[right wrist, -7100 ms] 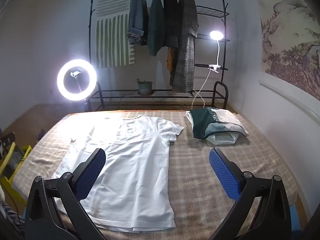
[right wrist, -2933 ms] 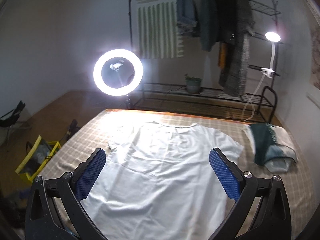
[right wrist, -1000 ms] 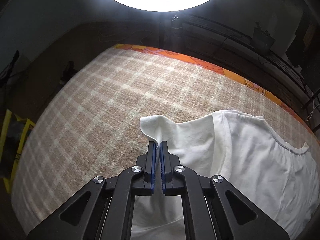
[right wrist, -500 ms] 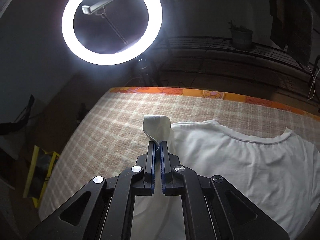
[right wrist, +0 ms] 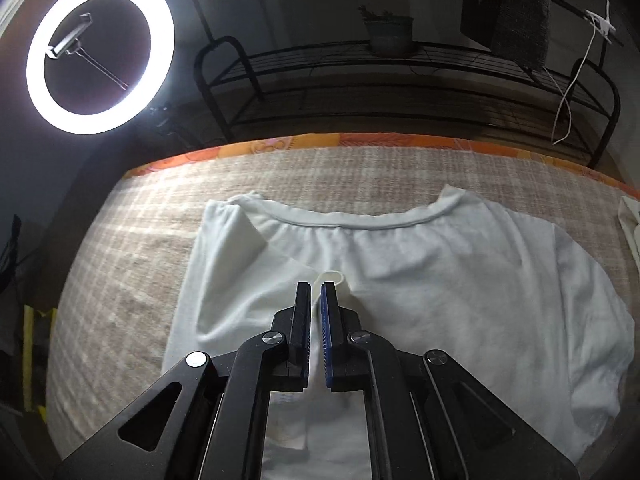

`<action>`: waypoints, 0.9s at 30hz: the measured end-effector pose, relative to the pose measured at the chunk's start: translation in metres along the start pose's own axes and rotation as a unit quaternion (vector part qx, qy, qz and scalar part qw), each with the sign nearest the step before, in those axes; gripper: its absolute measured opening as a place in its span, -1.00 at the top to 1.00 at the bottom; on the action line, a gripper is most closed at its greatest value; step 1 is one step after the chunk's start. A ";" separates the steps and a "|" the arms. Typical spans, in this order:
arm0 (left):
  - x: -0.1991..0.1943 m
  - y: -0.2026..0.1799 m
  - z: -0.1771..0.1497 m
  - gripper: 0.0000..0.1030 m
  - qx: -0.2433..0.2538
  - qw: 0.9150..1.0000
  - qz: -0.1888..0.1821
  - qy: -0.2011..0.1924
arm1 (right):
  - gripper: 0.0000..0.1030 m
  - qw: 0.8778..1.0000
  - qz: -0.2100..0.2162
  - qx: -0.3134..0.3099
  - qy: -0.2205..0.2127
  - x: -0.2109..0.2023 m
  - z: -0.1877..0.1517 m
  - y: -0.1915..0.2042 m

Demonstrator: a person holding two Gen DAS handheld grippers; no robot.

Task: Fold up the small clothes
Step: 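Fold the side edge over the shirt body with the left tool while the right tool folds the sleeve inward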

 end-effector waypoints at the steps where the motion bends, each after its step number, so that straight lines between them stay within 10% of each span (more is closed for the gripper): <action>1: -0.001 -0.001 -0.001 1.00 0.002 1.000 -0.001 0.002 | 0.92 1.000 -0.003 0.002 0.000 -0.003 0.000 -0.005; 7: -0.025 -0.005 -0.006 0.77 0.018 0.999 -0.028 -0.013 | 0.86 1.000 0.005 0.012 -0.014 -0.036 -0.006 -0.018; 11: -0.046 -0.014 -0.014 0.77 0.042 0.998 -0.048 -0.028 | 0.35 0.999 0.011 0.023 -0.044 -0.074 -0.008 -0.033; 27: -0.074 0.004 -0.012 0.77 0.031 0.997 -0.011 -0.077 | 0.35 0.989 0.050 0.061 -0.125 -0.242 -0.066 -0.102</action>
Point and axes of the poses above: each gripper's, at about its wrist camera, not at the fingertips, and x roughly the way its jaws point, y to its left, z to its top, the point moved 9 cm from there along x, roughly the way its jaws point, and after that the axes turned 5 degrees about x, right-handed, at the moved point
